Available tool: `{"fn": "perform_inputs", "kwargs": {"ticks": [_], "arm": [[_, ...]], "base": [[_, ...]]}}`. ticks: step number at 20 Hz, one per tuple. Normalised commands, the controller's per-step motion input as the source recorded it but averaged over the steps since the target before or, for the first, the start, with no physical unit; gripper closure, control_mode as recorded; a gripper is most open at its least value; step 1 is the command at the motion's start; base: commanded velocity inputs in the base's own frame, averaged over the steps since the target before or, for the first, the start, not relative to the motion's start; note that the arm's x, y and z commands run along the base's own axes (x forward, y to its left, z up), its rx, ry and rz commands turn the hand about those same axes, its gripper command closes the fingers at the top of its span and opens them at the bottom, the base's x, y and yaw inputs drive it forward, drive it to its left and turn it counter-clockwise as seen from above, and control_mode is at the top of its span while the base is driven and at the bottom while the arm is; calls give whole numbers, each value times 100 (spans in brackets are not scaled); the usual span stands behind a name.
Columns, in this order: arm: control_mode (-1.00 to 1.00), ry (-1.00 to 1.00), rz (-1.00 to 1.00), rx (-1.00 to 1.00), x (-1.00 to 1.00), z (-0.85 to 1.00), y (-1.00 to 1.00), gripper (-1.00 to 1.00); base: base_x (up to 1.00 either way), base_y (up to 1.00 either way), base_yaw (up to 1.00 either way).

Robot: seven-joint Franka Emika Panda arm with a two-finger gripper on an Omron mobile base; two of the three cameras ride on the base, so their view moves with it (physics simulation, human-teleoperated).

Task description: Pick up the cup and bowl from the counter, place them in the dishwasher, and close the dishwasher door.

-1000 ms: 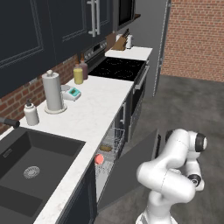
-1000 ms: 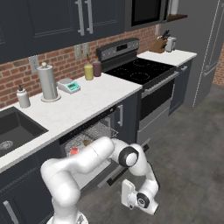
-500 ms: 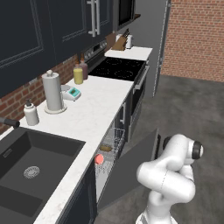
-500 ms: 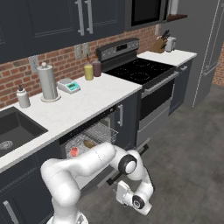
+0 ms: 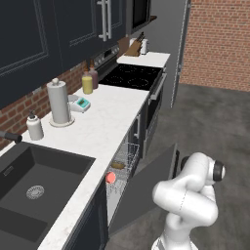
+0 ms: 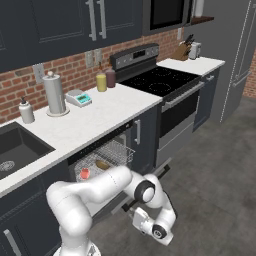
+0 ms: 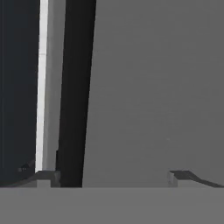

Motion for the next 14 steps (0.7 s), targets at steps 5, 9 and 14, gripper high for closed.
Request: {"fn": "perform_inputs", "kwargs": {"ticks": [5,9,14], "arm": [[-100,-21,5,5,6,21,19,-100],[-100,-17,5,14,-2,22,-1,-100],[-100,-13,2,12,0,41,0,-100]], "base": [[0,0,0],[0,0,0],[0,0,0]]}}
